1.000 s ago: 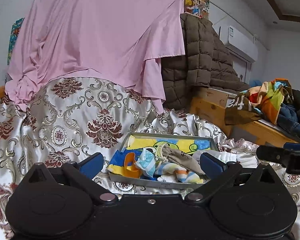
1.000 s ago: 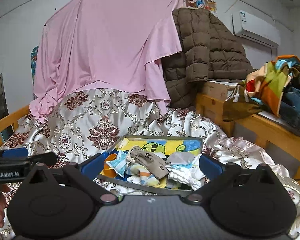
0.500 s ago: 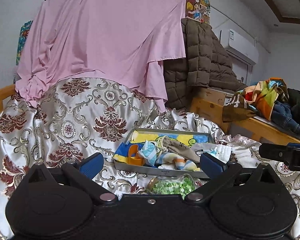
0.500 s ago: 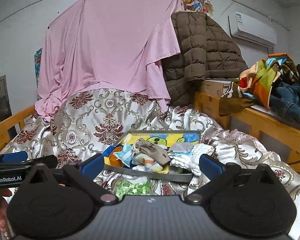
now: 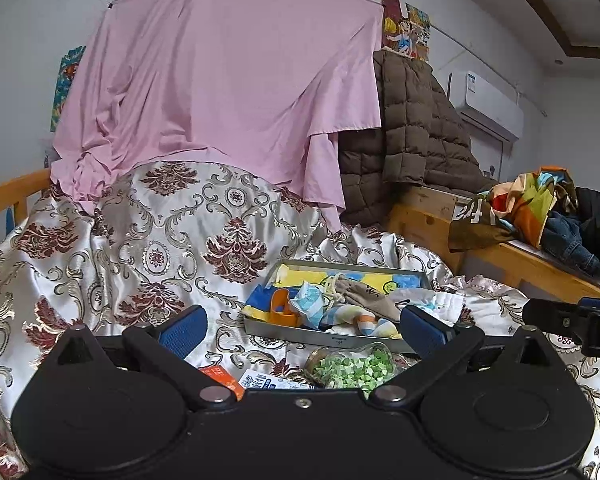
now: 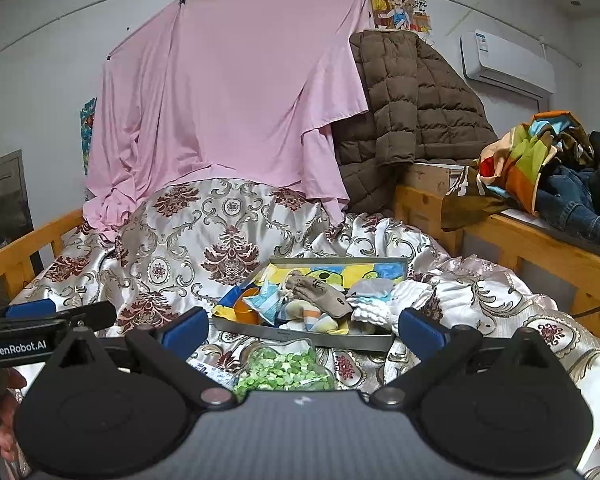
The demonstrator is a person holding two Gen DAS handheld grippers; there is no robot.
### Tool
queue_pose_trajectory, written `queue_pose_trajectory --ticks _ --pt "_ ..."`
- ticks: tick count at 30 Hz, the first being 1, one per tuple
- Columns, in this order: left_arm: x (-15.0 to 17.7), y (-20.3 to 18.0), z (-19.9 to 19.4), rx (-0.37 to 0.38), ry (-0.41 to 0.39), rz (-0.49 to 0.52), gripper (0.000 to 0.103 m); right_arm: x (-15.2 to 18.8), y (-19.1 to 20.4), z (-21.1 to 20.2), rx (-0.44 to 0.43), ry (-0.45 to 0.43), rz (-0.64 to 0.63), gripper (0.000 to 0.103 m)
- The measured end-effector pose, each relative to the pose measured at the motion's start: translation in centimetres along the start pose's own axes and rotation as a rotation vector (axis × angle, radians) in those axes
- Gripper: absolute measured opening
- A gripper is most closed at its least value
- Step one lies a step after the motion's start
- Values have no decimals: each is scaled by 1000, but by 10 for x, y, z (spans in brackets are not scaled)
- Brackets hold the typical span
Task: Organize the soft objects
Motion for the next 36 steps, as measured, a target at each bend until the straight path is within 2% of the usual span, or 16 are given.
queue_pose_trajectory --ticks 18,36 --pt "32 9 -20 -47 24 -34 102 25 3 -14 22 16 4 103" --pt "58 7 -30 -90 22 -15 102 60 5 -10 42 31 48 103"
Point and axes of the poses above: each gripper's, at about its wrist camera, not at the fingertips, and z roughly the way its jaws point, y to its left, x to its underside, the point moved 3 cm from there along z, roughly the way its jaws point, and after that the axes turned 5 degrees about -y, right-handed, at the moved point
